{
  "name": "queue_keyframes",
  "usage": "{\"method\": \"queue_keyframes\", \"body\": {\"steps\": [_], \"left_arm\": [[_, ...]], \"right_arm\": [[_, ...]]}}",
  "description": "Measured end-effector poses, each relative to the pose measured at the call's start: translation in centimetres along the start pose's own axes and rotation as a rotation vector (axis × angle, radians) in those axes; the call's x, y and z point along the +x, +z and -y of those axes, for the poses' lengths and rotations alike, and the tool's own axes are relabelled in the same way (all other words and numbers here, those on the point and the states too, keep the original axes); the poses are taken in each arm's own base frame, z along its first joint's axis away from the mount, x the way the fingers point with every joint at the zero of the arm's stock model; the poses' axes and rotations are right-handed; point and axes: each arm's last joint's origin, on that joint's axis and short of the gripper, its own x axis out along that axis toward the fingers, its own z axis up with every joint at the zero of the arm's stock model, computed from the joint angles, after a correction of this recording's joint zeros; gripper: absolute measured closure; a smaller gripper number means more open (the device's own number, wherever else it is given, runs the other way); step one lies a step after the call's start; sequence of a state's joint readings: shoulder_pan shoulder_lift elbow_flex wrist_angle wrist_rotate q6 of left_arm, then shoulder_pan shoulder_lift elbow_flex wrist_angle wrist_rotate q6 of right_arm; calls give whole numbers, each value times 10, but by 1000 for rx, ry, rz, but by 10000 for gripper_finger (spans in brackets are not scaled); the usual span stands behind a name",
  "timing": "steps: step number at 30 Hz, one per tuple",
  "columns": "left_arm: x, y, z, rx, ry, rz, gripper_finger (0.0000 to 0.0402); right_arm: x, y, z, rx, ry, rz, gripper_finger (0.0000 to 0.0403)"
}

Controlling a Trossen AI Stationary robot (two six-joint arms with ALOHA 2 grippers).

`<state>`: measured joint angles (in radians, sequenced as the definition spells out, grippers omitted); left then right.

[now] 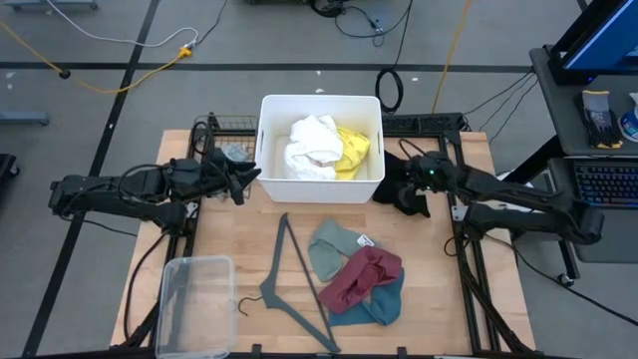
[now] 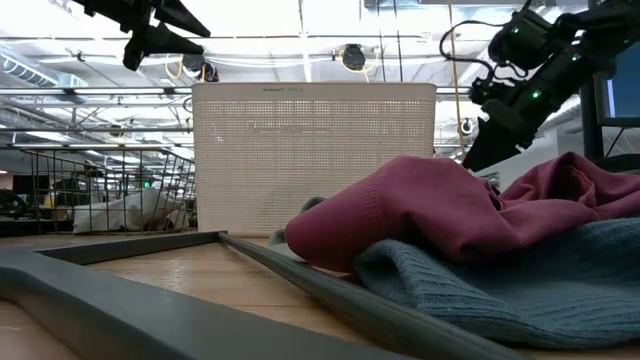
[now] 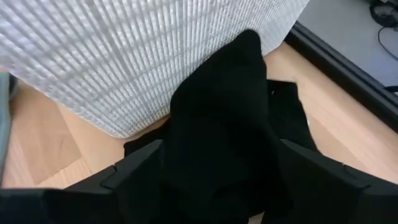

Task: Pick & Place Cloths
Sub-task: Put the black pants into the gold wire basket

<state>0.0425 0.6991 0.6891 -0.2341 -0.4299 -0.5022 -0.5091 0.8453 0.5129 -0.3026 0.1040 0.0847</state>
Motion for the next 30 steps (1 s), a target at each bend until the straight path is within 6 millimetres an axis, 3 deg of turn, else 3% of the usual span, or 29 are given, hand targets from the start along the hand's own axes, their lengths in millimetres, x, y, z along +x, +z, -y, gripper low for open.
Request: {"method": "queue_keyframes", "body": {"steps": [20,30], "left_arm": [[0,0,0,2,10,5,249],[0,0,0,0,10,5,249]], "right_arm": [[45,-7,-1,-21,-115,-133,93],[65,-20,-2,30,-137,-251,139]]}}
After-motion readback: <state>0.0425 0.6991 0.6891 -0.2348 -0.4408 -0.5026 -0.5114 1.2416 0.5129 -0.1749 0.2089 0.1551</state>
